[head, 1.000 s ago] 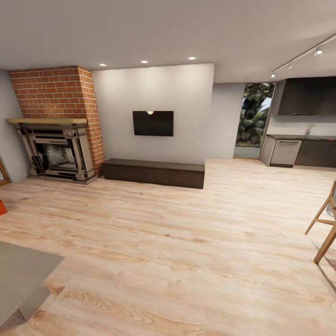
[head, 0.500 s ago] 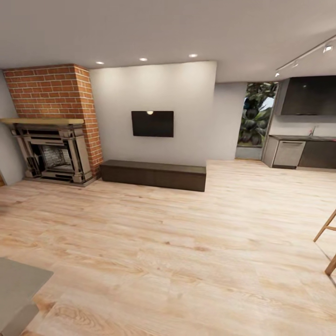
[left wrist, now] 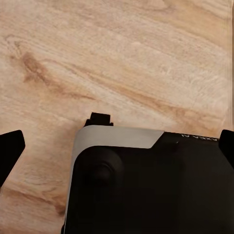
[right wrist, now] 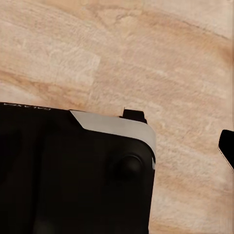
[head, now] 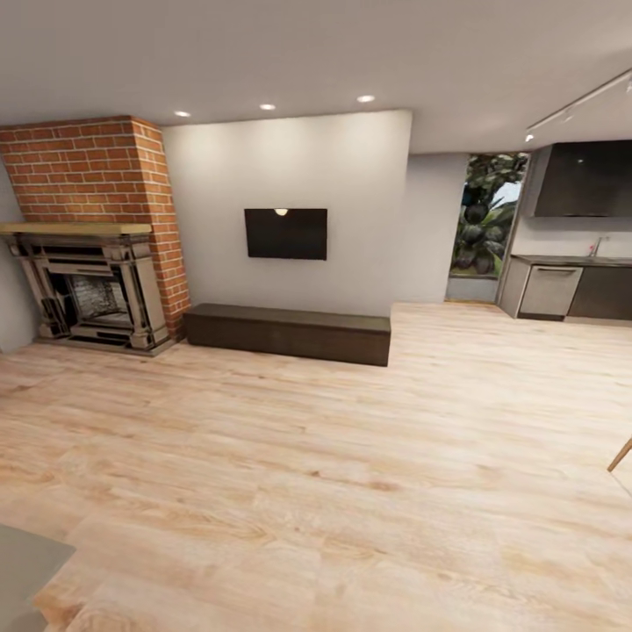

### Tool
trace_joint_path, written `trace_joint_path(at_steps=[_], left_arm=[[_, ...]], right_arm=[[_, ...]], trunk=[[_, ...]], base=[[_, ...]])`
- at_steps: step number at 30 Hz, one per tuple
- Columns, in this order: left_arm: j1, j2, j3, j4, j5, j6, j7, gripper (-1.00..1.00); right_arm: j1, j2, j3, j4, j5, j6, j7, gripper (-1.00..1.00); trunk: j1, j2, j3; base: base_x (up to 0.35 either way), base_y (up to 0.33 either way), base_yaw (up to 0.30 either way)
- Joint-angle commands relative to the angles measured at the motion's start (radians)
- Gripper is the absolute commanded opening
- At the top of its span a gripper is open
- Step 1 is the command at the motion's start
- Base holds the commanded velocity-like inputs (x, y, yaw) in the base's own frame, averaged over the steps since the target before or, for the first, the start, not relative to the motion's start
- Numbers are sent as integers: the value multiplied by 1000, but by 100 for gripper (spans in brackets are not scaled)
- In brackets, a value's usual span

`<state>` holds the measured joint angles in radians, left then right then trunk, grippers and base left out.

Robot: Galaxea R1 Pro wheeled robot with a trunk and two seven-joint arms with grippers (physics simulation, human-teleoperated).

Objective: Move the two storage containers from the living room to the garage. In the garage, place one container on the floor and stack the other container on top of it (either order is fine).

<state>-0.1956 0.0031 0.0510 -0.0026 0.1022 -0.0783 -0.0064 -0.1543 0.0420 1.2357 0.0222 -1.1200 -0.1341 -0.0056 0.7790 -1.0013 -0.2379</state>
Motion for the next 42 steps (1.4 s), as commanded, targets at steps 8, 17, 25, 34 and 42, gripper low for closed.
trace_joint_path(at_steps=[8, 17, 25, 34, 42], left_arm=[[-1, 0, 4, 1, 7, -3, -1, 100], [-1, 0, 4, 1, 7, -3, -1, 100], [-1, 0, 4, 1, 7, -3, 0, 100], [-1, 0, 4, 1, 7, -3, 0, 100], [-1, 0, 4, 1, 7, -3, 0, 100]], right_arm=[[-1, 0, 7, 2, -7, -7, -1, 100], [-1, 2, 10, 2, -7, -6, 0, 100], [-1, 3, 10, 2, -6, -4, 1, 100], [-1, 3, 10, 2, -7, -7, -1, 100], [-1, 3, 8, 2, -7, -8, 0, 100]], trunk=[[1, -1, -1], [1, -1, -1], [1, -1, -1], [1, -1, -1], [1, -1, -1]], base=[[323, 0, 0], [323, 0, 0], [323, 0, 0], [323, 0, 57], [323, 0, 247]])
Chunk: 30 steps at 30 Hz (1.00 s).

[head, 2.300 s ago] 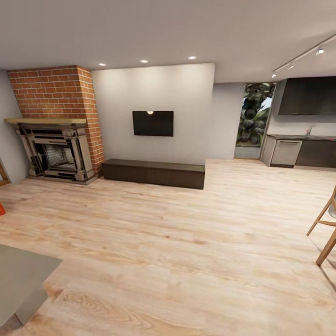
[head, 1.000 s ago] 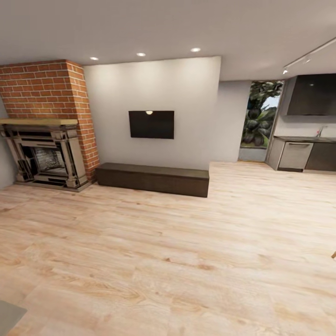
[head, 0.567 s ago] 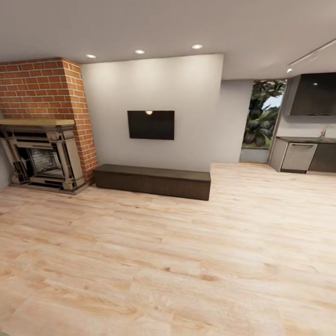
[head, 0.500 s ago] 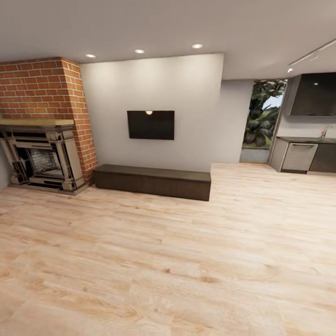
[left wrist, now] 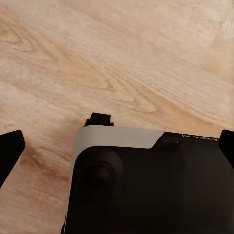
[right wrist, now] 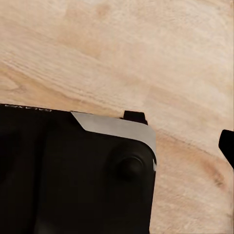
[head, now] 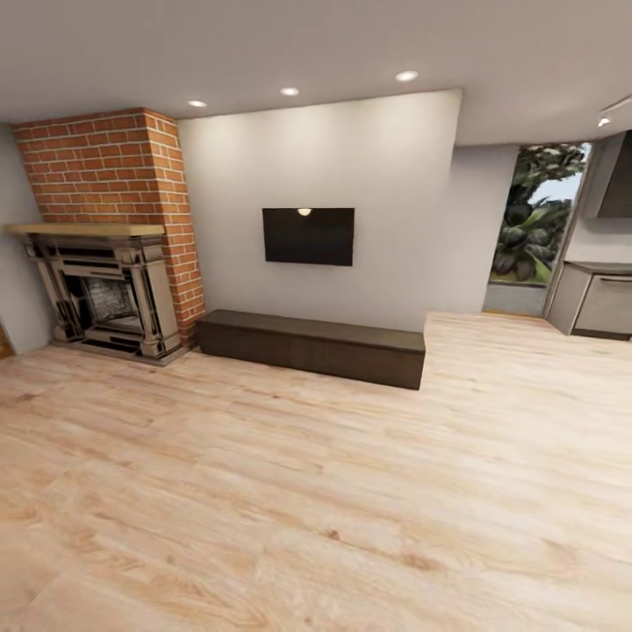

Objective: Move the two storage containers from the living room to the garage. In the garage, place one container on the floor and stack the other container on top of it (either order is fine).

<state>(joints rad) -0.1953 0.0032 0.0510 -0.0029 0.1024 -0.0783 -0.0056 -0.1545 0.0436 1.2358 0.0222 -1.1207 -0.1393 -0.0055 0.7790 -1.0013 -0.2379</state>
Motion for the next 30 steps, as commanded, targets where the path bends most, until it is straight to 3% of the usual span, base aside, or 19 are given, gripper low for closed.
trace_joint_path(at_steps=[1, 18, 30], left_arm=[[-1, 0, 4, 1, 6, -3, -1, 100], [-1, 0, 4, 1, 6, -3, -1, 100], [-1, 0, 4, 1, 6, -3, -1, 100]], right_arm=[[0, 1, 8, 2, -7, -3, -1, 100], [0, 1, 8, 2, -8, -3, 0, 100], [0, -1, 6, 2, -10, -8, 1, 100]], trunk=[[1, -1, -1], [1, -1, -1], [1, -1, -1]], base=[[323, 0, 267], [323, 0, 262], [323, 0, 21]])
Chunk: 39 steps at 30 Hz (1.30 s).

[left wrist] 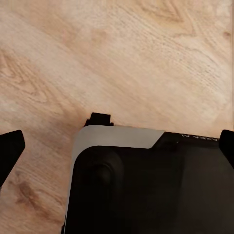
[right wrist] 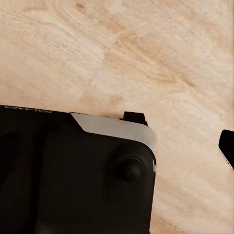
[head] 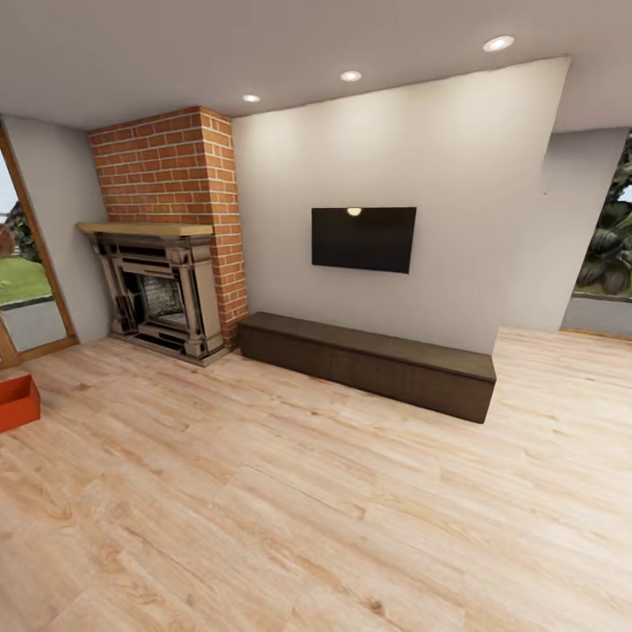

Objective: Move the two storage containers from the living room to the garage. In the garage, place one container on the floor and stack the other container on top of it (either order is fine).

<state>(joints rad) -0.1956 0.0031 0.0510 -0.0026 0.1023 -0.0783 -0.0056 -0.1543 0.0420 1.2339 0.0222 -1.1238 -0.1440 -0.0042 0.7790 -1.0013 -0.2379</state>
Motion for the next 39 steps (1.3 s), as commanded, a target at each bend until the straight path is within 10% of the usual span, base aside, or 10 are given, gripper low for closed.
trace_joint_path(at_steps=[1, 39], left_arm=[[-1, 0, 4, 1, 7, -3, -1, 100], [-1, 0, 4, 1, 7, -3, -1, 100]], right_arm=[[-1, 1, 8, 2, -7, -3, 0, 100], [-1, 1, 7, 2, -8, -3, -1, 100]], trunk=[[1, -1, -1], [1, -1, -1]], base=[[323, 0, 0], [323, 0, 186]])
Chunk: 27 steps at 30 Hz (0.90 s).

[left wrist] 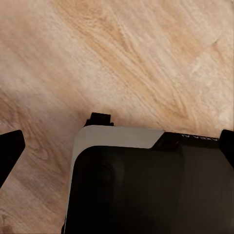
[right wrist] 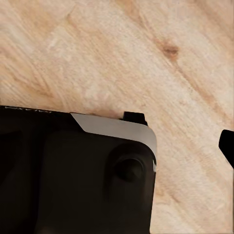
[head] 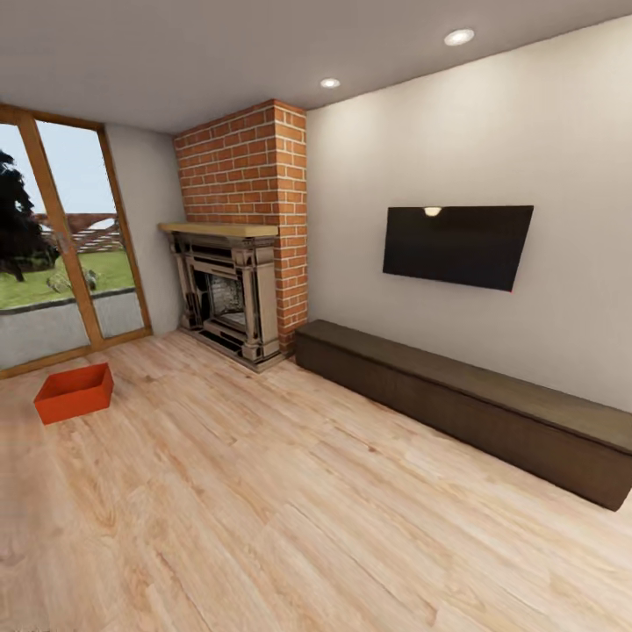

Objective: Move the two storage containers from the living room to the garage. In the garage, place one container on the floor and stack the other container on top of it (either order is fine).

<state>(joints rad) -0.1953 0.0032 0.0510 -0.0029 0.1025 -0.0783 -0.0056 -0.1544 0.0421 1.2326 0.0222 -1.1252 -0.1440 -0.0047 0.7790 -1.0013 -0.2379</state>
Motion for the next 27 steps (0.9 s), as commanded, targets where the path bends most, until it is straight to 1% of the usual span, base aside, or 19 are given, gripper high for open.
trace_joint_path(at_steps=[1, 15, 22, 27], left_arm=[[-1, 0, 4, 1, 6, -3, -1, 100], [-1, 0, 4, 1, 6, -3, -1, 100], [-1, 0, 4, 1, 6, -3, -1, 100], [-1, 0, 4, 1, 6, -3, -1, 100]], right_arm=[[0, 1, 8, 2, -7, -3, -1, 100], [0, 1, 8, 2, -7, -3, -1, 100], [0, 2, 9, 2, -6, -3, 0, 100], [0, 1, 6, 2, -7, -3, 0, 100]], trunk=[[1, -1, -1], [1, -1, -1], [1, -1, -1], [1, -1, -1]], base=[[323, 0, 269], [323, 0, 266], [323, 0, 56], [323, 0, 202]])
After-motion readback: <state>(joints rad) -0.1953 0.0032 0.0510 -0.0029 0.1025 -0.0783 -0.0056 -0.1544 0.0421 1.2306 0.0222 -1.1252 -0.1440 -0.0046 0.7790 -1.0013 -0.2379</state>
